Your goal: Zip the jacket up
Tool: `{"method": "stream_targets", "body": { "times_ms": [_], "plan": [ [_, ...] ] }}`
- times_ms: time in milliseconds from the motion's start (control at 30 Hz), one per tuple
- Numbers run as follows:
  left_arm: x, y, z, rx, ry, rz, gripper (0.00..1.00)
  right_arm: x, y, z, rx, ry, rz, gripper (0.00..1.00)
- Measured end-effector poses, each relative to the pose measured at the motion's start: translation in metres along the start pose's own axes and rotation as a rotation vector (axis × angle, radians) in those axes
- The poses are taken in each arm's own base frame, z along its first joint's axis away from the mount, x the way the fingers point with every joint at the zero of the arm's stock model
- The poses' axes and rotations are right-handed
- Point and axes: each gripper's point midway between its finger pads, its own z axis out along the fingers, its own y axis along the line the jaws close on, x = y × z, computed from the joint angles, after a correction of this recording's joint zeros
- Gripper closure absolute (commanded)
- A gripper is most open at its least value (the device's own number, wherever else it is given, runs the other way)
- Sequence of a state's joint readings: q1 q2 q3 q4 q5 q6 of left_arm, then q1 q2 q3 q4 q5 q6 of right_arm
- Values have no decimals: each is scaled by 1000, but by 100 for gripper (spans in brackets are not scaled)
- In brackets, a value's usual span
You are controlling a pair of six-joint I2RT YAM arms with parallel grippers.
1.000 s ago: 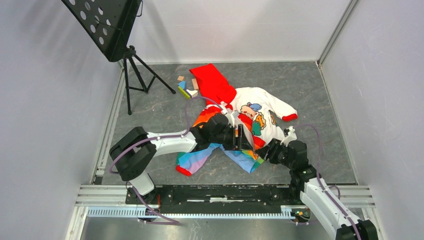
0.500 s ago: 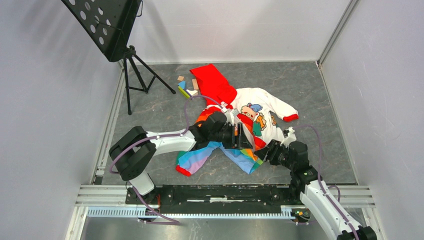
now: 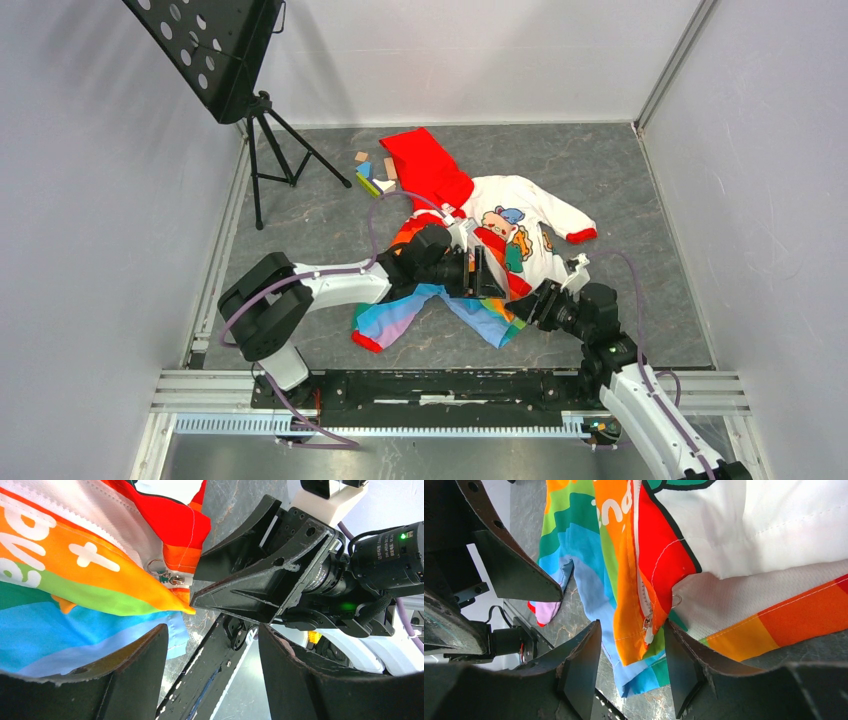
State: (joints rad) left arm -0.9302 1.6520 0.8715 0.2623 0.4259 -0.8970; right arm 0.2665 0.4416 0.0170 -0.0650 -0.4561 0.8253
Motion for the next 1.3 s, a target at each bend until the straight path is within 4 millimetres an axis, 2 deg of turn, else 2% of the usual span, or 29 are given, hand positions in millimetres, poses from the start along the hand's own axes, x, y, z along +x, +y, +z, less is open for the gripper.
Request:
{"method": "stream_targets", "body": {
  "times_ms": [433, 633, 733, 833, 933, 967, 1067, 1200, 1300],
  "plan": [
    [-3, 2, -1, -1, -5, -4, 28, 10, 3, -3, -24, 61, -24, 51],
    [-3, 2, -1, -1, -5, -4, 28, 11, 2, -3, -24, 66, -38, 62],
    [-2, 1, -1, 4, 0, -4, 32, 13, 0, -2, -16, 77, -36, 67],
    [-2, -3, -2, 17, 11, -2, 36, 15, -2, -2, -9, 84, -35, 69],
    [-9, -16, -1, 40, 15, 11, 47, 16, -4, -2, -1, 93, -33, 74],
    [-14, -22, 1, 51, 14, 20, 48, 17, -4, -2, 0, 94, -34, 77],
    [-27, -38, 5, 84, 9, 53, 55, 17, -5, -2, 1, 96, -39, 99],
    [-34, -47, 12, 110, 22, 85, 62, 17, -6, -1, 8, 96, -45, 100],
    [-32, -43, 20, 114, 54, 97, 66, 16, -8, -1, 15, 88, -60, 100]
  ]
}}
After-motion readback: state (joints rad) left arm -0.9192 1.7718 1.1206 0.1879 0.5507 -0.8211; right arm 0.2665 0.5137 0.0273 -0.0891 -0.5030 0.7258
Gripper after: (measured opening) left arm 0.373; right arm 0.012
